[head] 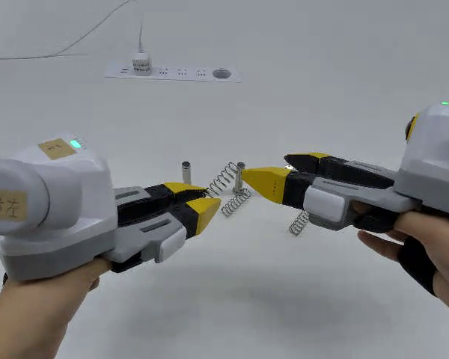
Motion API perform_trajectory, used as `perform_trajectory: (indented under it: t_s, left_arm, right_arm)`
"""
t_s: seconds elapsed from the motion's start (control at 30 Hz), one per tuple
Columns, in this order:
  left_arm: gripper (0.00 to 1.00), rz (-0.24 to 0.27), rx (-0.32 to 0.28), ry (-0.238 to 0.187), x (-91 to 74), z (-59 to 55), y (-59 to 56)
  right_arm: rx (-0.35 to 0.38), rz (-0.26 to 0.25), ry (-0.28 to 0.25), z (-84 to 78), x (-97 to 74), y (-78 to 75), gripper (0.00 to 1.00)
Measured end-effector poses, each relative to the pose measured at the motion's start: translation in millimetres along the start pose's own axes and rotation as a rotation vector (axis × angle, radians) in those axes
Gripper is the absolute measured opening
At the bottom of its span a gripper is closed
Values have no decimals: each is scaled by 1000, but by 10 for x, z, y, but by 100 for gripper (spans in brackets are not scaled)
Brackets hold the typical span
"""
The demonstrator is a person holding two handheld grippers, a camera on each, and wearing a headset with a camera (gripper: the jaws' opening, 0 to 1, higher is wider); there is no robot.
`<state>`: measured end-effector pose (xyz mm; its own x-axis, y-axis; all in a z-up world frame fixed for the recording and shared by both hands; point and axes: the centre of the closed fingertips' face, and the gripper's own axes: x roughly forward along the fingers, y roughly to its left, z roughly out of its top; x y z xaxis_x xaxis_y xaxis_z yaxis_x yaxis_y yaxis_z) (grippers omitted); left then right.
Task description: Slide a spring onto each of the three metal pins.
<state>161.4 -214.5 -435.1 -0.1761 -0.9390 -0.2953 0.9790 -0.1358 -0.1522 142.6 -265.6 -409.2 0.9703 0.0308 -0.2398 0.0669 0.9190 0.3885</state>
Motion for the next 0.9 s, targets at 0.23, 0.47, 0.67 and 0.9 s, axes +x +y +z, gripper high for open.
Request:
perform_trajectory:
  t_s: [0.23, 0.47, 0.67, 0.9]
  left_arm:
    - [10, -8, 13, -29, -33, 23, -77]
    - [10, -22, 9, -83, -82, 104, -133]
    - [10, -38, 7, -100, -94, 124, -168]
    - [10, -51, 9, -116, -110, 153, -195]
  right_arm:
    - [77, 80, -11, -6, 71, 175, 42]
    - [120, 123, 5, -50, 104, 271, 31]
    - [170, 153, -4, -43, 115, 331, 27]
    - [192, 182, 6, -50, 146, 390, 19]
